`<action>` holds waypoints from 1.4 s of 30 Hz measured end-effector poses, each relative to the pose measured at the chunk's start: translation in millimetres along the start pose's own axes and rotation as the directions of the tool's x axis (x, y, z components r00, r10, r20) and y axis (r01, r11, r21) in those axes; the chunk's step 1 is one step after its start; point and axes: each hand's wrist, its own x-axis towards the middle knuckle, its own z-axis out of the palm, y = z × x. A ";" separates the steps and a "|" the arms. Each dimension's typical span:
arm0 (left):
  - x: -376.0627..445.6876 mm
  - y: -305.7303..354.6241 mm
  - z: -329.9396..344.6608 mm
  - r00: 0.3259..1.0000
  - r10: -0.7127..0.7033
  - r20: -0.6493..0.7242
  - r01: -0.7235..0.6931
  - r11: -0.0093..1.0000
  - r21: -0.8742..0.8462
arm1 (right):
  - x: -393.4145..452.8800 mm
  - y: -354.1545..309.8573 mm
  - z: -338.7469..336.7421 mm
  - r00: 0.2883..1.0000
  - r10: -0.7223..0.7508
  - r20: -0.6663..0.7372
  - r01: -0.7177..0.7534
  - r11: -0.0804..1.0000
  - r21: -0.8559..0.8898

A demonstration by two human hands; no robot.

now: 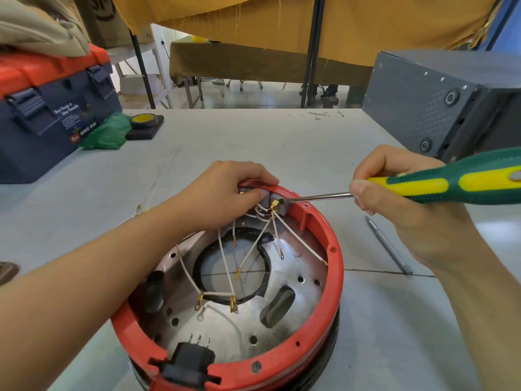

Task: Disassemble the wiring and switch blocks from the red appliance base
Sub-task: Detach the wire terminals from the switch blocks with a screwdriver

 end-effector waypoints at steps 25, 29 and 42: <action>1.3 1.5 -0.5 1.000 -0.006 0.010 0.006 0.999 0.033 | 3.4 5.0 -8.3 0.992 0.011 0.129 -0.018 0.998 0.052; 1.3 2.1 -0.6 1.000 -0.004 0.008 0.003 0.999 0.039 | 4.2 16.1 -12.7 0.993 0.043 0.111 -0.060 0.987 0.151; 1.3 1.6 -0.1 1.000 -0.013 0.001 0.013 0.999 0.036 | 7.3 33.6 -15.8 0.984 0.166 0.071 -0.181 0.919 0.352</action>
